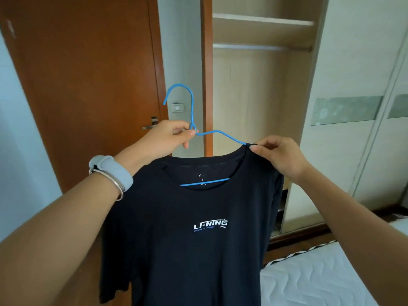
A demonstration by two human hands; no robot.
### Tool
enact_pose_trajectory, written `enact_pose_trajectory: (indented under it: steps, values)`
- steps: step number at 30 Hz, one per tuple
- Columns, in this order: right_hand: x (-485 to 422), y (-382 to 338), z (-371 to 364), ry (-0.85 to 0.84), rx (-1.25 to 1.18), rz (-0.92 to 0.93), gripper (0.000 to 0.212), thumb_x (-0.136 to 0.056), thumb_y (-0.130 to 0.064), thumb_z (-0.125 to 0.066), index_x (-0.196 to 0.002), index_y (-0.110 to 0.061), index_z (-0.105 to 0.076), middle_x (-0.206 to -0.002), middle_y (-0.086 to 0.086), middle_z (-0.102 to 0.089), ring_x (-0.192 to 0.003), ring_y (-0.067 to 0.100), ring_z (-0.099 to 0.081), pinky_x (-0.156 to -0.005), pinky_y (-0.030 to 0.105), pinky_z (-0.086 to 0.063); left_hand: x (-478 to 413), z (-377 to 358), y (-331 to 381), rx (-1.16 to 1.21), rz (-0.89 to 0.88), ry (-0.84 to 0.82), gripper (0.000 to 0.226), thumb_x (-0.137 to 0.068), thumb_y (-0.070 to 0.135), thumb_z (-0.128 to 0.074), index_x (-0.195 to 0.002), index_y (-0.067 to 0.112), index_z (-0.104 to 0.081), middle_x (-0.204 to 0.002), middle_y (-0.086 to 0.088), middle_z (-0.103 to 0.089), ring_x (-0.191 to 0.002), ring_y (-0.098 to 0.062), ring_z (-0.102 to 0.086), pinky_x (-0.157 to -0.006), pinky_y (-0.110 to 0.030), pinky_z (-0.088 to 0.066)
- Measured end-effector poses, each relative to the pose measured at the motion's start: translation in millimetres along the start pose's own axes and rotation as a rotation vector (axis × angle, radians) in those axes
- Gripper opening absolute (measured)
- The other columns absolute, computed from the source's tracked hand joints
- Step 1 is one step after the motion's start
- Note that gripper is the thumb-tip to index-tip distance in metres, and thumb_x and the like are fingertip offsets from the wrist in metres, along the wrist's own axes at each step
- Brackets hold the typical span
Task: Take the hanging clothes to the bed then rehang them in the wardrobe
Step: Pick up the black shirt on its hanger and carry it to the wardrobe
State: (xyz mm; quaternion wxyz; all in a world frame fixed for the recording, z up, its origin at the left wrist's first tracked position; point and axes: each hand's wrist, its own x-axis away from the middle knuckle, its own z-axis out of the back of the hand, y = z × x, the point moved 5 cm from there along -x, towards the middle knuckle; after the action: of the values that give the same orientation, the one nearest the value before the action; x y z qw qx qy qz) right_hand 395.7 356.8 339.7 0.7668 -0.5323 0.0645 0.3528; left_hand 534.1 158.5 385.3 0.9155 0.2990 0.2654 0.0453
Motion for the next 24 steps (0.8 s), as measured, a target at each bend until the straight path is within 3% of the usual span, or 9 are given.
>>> enact_pose_trajectory:
  steps: [4, 7, 9, 11, 14, 17, 20, 22, 24]
  values:
    - [-35, 38, -21, 0.082, -0.091, -0.096, 0.022, -0.085, -0.023, -0.065, -0.063, -0.024, -0.060, -0.069, -0.003, -0.058, -0.072, 0.013, -0.050, -0.072, 0.028, -0.041, -57, -23, -42, -0.050, -0.017, -0.110, 0.034, -0.092, 0.041, -0.045, -0.062, 0.033, -0.060, -0.063, -0.003, -0.049, -0.067, -0.020, -0.043, -0.063, -0.028, -0.033]
    - [-62, 68, -23, 0.279, -0.055, -0.152, 0.020, -0.086, -0.027, -0.063, -0.067, -0.019, -0.059, -0.073, 0.000, -0.061, -0.071, 0.013, -0.054, -0.075, 0.030, -0.045, -100, -44, -68, -0.107, -0.055, -0.103, 0.030, -0.093, 0.036, -0.047, -0.073, 0.019, -0.062, -0.057, 0.001, -0.047, -0.056, -0.012, -0.044, -0.053, -0.015, -0.032]
    - [-78, 77, -20, 0.401, 0.005, -0.110, 0.022, -0.088, -0.028, -0.059, -0.068, -0.019, -0.056, -0.070, -0.003, -0.060, -0.066, 0.010, -0.054, -0.067, 0.016, -0.046, -129, -54, -81, -0.131, -0.071, -0.084, 0.031, -0.093, 0.033, -0.047, -0.078, 0.011, -0.064, -0.050, 0.008, -0.043, -0.045, -0.005, -0.042, -0.042, -0.007, -0.031]
    - [-94, 85, -19, 0.454, 0.054, -0.042, 0.025, -0.090, -0.026, -0.057, -0.065, -0.024, -0.052, -0.066, -0.008, -0.056, -0.060, 0.003, -0.051, -0.055, 0.003, -0.041, -158, -65, -90, -0.149, -0.090, -0.064, 0.032, -0.093, 0.034, -0.047, -0.078, 0.011, -0.064, -0.052, 0.008, -0.047, -0.048, -0.004, -0.043, -0.044, -0.008, -0.032]
    - [-125, 97, -20, 0.388, 0.081, 0.021, 0.034, -0.090, -0.029, -0.056, -0.057, -0.024, -0.049, -0.055, -0.009, -0.049, -0.049, -0.001, -0.048, -0.051, 0.005, -0.038, -204, -81, -94, -0.079, -0.128, -0.088, 0.032, -0.093, 0.035, -0.047, -0.072, 0.016, -0.062, -0.059, 0.000, -0.055, -0.060, -0.012, -0.052, -0.058, -0.018, -0.039]
    - [-163, 106, -11, 0.360, 0.134, 0.025, 0.025, -0.089, -0.034, -0.056, -0.066, -0.026, -0.060, -0.067, -0.015, -0.059, -0.058, -0.010, -0.055, -0.059, 0.001, -0.040, -247, -96, -91, 0.009, -0.180, -0.163, 0.034, -0.093, 0.036, -0.045, -0.066, 0.021, -0.059, -0.060, -0.002, -0.056, -0.068, -0.022, -0.053, -0.070, -0.030, -0.042]
    - [-202, 123, -7, 0.172, 0.311, -0.035, 0.013, -0.088, -0.035, -0.057, -0.092, -0.024, -0.064, -0.082, -0.017, -0.058, -0.074, -0.003, -0.053, -0.066, 0.005, -0.038, -284, -111, -93, 0.053, -0.224, -0.212, 0.033, -0.093, 0.037, -0.044, -0.067, 0.024, -0.058, -0.055, 0.005, -0.047, -0.057, -0.015, -0.041, -0.064, -0.027, -0.037]
    - [-216, 141, -6, 0.085, 0.429, -0.088, 0.027, -0.087, -0.036, -0.057, -0.085, -0.011, -0.065, -0.068, -0.003, -0.056, -0.065, 0.009, -0.047, -0.059, 0.011, -0.033, -307, -122, -95, 0.087, -0.250, -0.238, 0.033, -0.093, 0.038, -0.044, -0.066, 0.025, -0.058, -0.056, 0.006, -0.046, -0.053, -0.012, -0.037, -0.060, -0.024, -0.036]
    - [-226, 151, 3, 0.167, 0.493, -0.096, 0.023, -0.087, -0.035, -0.059, -0.071, -0.020, -0.066, -0.062, 0.009, -0.057, -0.059, 0.015, -0.044, -0.056, 0.016, -0.035, -329, -133, -98, 0.116, -0.282, -0.265, 0.032, -0.093, 0.038, -0.044, -0.068, 0.025, -0.059, -0.057, 0.005, -0.047, -0.048, -0.008, -0.036, -0.054, -0.018, -0.035]
